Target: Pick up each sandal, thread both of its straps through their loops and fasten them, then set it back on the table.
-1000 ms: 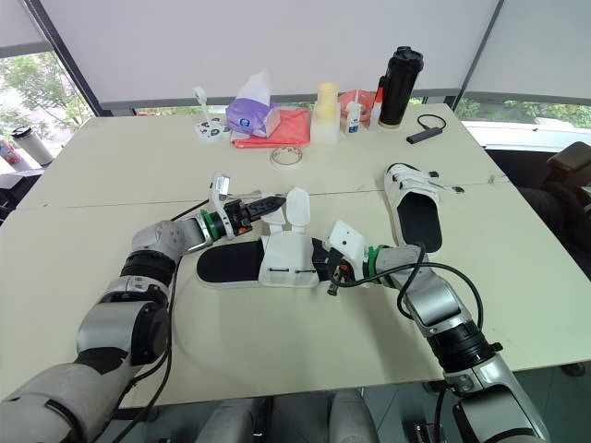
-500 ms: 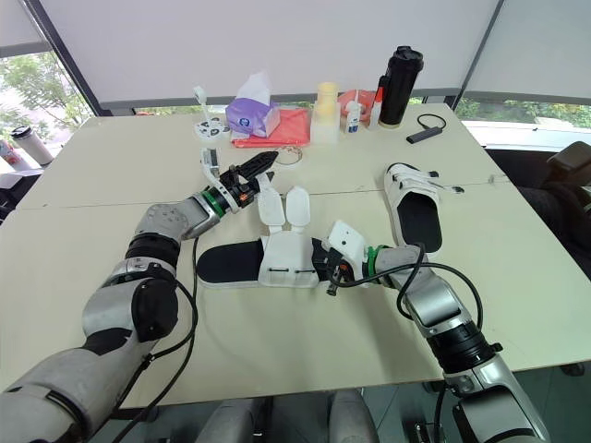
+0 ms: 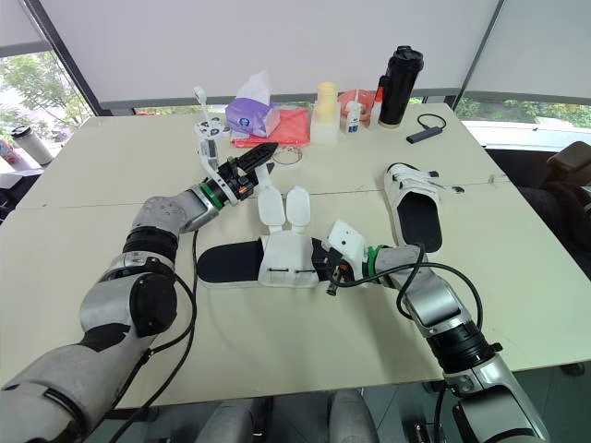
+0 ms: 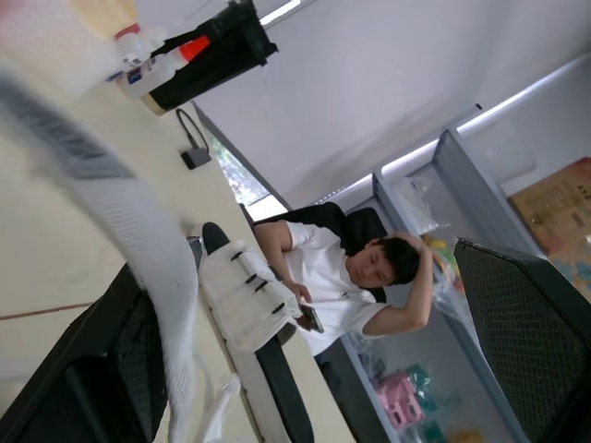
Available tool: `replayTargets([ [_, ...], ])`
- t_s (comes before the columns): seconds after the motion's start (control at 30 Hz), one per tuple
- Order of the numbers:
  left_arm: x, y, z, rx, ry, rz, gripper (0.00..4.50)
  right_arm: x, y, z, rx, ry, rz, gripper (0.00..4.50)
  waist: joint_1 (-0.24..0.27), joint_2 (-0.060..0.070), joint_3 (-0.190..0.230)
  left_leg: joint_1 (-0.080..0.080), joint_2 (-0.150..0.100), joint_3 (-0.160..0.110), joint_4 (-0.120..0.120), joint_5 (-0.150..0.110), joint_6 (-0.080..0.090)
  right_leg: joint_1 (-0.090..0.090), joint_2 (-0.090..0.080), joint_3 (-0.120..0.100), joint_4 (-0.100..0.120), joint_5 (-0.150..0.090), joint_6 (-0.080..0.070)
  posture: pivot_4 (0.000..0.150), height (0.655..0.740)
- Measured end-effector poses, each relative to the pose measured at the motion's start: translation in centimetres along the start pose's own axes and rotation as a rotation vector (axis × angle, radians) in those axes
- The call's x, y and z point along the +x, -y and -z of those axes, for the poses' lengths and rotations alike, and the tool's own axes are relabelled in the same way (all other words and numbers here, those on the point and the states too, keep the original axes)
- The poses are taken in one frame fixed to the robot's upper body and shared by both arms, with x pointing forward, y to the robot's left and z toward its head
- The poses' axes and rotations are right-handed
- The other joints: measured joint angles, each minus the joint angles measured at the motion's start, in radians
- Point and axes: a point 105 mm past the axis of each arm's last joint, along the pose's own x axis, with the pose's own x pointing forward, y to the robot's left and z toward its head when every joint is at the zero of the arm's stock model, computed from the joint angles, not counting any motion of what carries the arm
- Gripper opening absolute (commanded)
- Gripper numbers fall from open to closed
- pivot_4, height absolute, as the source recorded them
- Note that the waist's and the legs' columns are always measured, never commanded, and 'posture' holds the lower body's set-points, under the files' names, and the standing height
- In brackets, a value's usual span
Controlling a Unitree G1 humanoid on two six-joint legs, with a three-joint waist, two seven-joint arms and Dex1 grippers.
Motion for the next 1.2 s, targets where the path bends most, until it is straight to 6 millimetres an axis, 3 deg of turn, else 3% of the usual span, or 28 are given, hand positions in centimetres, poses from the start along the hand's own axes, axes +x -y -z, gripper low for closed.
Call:
replayTargets([
  [0.2,0.1,0.4,-0.6,0.020,0.008,0.007,4.50,0.0,0.0,0.0,0.000,0.000,-0.001,0.05,0.000,0.000,0.000,0.000,0.000,0.000,0.000,0.000,0.000,0.000,0.000,0.000,0.000,0.000,0.000,0.150,0.7296],
  [0.23,0.1,0.4,-0.6,0.024,0.010,0.004,4.25,0.0,0.0,0.0,0.000,0.000,-0.001,0.01,0.000,0.000,0.000,0.000,0.000,0.000,-0.001,0.000,0.000,0.000,0.000,0.000,0.000,0.000,0.000,0.150,0.7296],
  [0.33,0.1,0.3,-0.7,0.046,0.007,-0.008,3.20,0.0,0.0,0.0,-0.001,0.000,-0.001,0.00,0.000,0.000,0.000,0.000,0.000,0.000,-0.001,0.000,0.000,0.000,0.000,0.000,0.000,0.000,0.000,0.150,0.7296],
  [0.53,0.0,1.0,-1.2,0.087,0.001,0.018,0.06,0.0,0.0,0.0,-0.001,0.000,-0.002,0.00,0.000,0.000,0.000,0.000,0.000,0.000,-0.001,0.000,0.000,0.000,0.000,0.000,-0.001,0.000,0.000,0.150,0.7296],
  [0.73,-0.5,2.2,-0.3,0.199,-0.073,0.090,0.02,0.0,0.0,0.0,-0.002,0.000,-0.002,0.00,0.000,0.000,0.000,0.000,0.000,0.000,-0.002,0.000,0.000,0.000,0.000,0.000,-0.001,0.000,0.000,0.150,0.7296],
  [0.9,-1.9,5.5,3.4,0.476,-0.275,0.303,0.02,0.1,0.0,-0.1,-0.008,-0.002,-0.005,0.00,-0.001,0.000,0.000,0.000,0.001,0.001,-0.003,0.000,0.000,-0.001,0.000,0.001,-0.001,0.000,-0.001,0.150,0.7296],
  [1.03,-5.7,7.9,8.5,0.738,-0.525,0.543,0.02,0.2,-0.1,-0.2,-0.014,-0.004,-0.009,0.00,-0.001,0.001,-0.001,0.001,0.004,0.001,-0.005,-0.001,-0.001,-0.002,0.000,0.004,-0.002,-0.003,-0.007,0.150,0.7296],
  [1.1,-8.2,7.1,11.0,0.806,-0.679,0.591,0.02,0.2,-0.1,-0.1,-0.015,-0.005,-0.008,0.00,0.002,0.002,-0.001,0.001,0.007,0.003,-0.005,-0.001,-0.002,-0.002,0.002,0.004,-0.004,-0.004,-0.010,0.150,0.7296],
  [1.2,-10.2,5.9,12.8,0.855,-0.780,0.614,0.02,0.2,-0.1,-0.1,-0.019,-0.010,-0.006,0.00,0.007,0.002,-0.001,0.000,0.014,0.003,-0.005,-0.002,-0.003,0.000,0.007,0.003,-0.013,0.000,-0.017,0.150,0.7296],
])
